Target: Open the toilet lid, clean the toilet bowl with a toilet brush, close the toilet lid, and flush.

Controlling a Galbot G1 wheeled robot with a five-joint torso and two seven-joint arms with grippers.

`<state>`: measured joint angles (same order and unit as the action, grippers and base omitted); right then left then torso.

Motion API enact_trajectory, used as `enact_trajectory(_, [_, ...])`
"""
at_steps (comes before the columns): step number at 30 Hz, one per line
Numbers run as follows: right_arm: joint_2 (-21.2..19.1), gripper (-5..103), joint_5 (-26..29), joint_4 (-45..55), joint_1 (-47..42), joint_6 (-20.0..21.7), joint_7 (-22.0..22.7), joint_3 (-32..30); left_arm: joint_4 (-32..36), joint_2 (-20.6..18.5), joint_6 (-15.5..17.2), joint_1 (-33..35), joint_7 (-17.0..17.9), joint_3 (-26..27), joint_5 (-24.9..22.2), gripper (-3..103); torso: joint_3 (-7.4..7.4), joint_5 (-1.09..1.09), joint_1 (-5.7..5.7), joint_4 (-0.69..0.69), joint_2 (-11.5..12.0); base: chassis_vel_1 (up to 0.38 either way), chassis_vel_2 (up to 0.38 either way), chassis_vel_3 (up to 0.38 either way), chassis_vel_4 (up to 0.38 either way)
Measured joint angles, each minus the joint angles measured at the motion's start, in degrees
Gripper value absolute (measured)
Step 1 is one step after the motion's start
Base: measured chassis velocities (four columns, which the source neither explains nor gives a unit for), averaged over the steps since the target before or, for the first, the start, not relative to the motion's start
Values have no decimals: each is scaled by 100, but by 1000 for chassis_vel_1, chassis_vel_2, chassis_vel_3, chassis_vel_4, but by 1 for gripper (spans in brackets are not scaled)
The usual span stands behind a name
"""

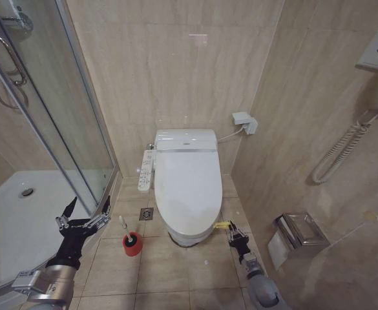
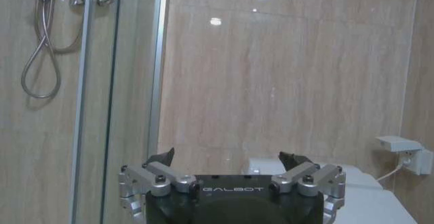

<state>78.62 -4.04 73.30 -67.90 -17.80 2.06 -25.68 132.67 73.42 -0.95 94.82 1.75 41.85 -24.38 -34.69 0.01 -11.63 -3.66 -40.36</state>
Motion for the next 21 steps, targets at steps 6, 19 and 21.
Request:
enact_trajectory(6, [56,0,424,527,-88,155,159,-50,0,0,0,0,0,0,0,100,0,0,0,0,0,0,0,0,0])
enact_trajectory(19, [35,0,1125,2554,-522,699,534,-365,0,0,0,1,0,0,0,100,0,1,0,-1,0,0,0,0,0])
enact_trajectory(21, [13,0,1203,2768,-544,771,577,-375,0,0,0,0,0,0,0,100,0,1,0,-1,0,0,0,0,0])
